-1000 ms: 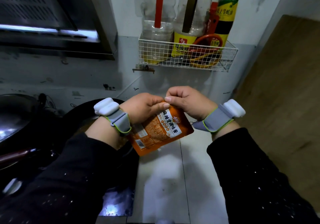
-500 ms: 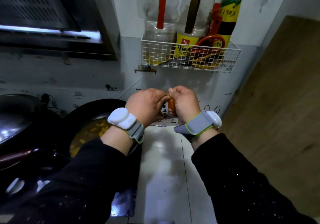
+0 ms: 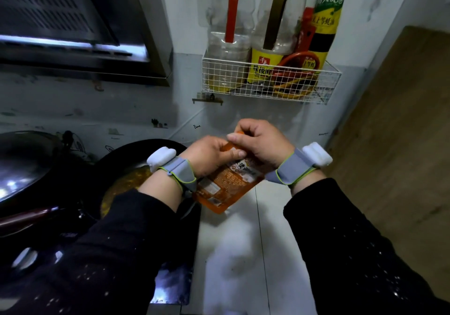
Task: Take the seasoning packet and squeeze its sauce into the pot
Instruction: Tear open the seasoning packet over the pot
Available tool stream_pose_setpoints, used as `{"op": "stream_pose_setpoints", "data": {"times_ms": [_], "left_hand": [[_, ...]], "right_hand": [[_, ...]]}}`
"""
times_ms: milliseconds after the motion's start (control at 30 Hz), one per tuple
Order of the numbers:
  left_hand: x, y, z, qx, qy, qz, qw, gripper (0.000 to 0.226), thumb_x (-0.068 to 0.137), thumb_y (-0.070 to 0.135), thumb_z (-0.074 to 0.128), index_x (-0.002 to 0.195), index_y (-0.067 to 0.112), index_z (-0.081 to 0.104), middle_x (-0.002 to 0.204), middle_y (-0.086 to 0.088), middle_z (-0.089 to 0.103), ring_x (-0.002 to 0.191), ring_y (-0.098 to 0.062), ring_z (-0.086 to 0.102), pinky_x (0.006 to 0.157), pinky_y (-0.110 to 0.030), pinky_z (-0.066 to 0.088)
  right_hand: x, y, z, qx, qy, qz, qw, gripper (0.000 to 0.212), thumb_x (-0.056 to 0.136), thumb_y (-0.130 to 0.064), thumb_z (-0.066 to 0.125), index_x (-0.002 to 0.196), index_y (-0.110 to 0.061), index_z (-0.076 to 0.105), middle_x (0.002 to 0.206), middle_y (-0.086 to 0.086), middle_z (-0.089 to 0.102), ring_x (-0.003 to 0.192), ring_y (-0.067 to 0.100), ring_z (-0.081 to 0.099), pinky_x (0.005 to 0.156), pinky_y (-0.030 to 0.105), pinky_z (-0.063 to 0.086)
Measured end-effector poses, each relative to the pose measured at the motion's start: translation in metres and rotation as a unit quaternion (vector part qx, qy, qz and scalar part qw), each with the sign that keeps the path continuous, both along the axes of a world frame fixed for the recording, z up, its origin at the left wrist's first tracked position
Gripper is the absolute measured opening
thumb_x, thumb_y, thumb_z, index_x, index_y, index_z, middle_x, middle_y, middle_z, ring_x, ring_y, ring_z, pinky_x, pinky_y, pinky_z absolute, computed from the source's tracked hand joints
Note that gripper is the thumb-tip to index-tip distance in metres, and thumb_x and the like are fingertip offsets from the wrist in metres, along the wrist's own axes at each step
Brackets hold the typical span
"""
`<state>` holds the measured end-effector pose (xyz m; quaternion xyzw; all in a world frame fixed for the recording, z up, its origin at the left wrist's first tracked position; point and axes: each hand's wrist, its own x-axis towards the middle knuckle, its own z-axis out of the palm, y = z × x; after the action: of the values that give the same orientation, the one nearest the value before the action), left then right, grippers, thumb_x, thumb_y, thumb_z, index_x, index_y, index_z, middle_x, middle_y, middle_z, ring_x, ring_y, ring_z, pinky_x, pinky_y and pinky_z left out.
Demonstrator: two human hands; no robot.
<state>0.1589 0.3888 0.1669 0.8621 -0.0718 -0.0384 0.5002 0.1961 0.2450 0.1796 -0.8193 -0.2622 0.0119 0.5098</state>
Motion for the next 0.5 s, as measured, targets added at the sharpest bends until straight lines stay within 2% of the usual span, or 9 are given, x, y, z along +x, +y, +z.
{"op": "stream_pose_setpoints", "data": {"times_ms": [67,133,233,300,400,467,500], "left_hand": [[0.002,0.002,0.001,0.053,-0.02,-0.015,0.998,0.033,0.082,0.036,0.065,0.084,0.003,0.07,0.09,-0.021,0.073,0.075,-0.021,0.065,0.081,-0.04,0.053],[0.003,0.004,0.003,0.082,-0.024,-0.031,0.996,0.033,0.083,0.038,0.064,0.084,0.006,0.07,0.089,-0.019,0.073,0.077,-0.022,0.066,0.081,-0.039,0.053],[0.002,0.003,0.0,0.059,-0.026,-0.028,0.998,0.033,0.083,0.037,0.064,0.082,0.005,0.069,0.088,-0.02,0.073,0.072,-0.017,0.062,0.077,-0.037,0.053],[0.001,-0.001,-0.003,0.018,-0.032,-0.002,0.999,0.031,0.084,0.034,0.064,0.079,0.004,0.068,0.08,-0.018,0.072,0.068,-0.016,0.059,0.072,-0.037,0.054],[0.005,-0.005,-0.008,0.022,-0.067,0.061,0.996,0.036,0.084,0.035,0.064,0.054,0.016,0.057,0.046,0.009,0.054,0.047,-0.004,0.045,0.05,-0.023,0.041],[0.007,-0.007,-0.01,0.042,-0.101,0.081,0.991,0.042,0.084,0.035,0.064,0.049,0.017,0.049,0.039,0.007,0.045,0.041,-0.003,0.036,0.048,-0.024,0.033],[0.005,-0.008,-0.012,0.061,-0.126,0.078,0.987,0.039,0.084,0.034,0.064,0.05,0.019,0.05,0.04,0.007,0.046,0.042,-0.006,0.038,0.049,-0.025,0.032]], "right_hand": [[0.001,-0.003,0.002,-0.054,0.011,0.006,0.998,0.034,0.085,-0.028,0.061,0.056,-0.019,0.046,0.054,-0.001,0.044,0.055,0.018,0.042,0.057,0.035,0.036],[0.001,-0.005,0.005,-0.116,0.002,0.015,0.993,0.038,0.087,-0.036,0.058,0.054,-0.019,0.048,0.051,-0.006,0.045,0.052,0.01,0.041,0.058,0.031,0.035],[0.0,-0.005,0.005,-0.123,-0.005,0.007,0.992,0.04,0.088,-0.034,0.055,0.052,-0.019,0.047,0.044,-0.007,0.045,0.044,0.004,0.039,0.054,0.029,0.033],[0.001,-0.002,0.003,-0.105,-0.018,-0.026,0.994,0.042,0.089,-0.032,0.055,0.051,-0.018,0.045,0.044,-0.004,0.044,0.043,0.011,0.04,0.054,0.034,0.036],[0.001,0.005,0.001,-0.134,-0.105,-0.109,0.979,0.043,0.088,-0.033,0.053,0.05,-0.016,0.042,0.053,0.005,0.05,0.056,0.025,0.05,0.057,0.037,0.041],[0.001,0.008,-0.002,-0.136,-0.135,-0.169,0.967,0.043,0.088,-0.033,0.052,0.051,-0.014,0.042,0.061,0.013,0.056,0.067,0.033,0.054,0.059,0.036,0.039],[0.002,0.01,-0.005,-0.128,-0.132,-0.199,0.963,0.043,0.088,-0.032,0.051,0.051,-0.013,0.041,0.066,0.017,0.059,0.071,0.035,0.056,0.059,0.035,0.038]]}}
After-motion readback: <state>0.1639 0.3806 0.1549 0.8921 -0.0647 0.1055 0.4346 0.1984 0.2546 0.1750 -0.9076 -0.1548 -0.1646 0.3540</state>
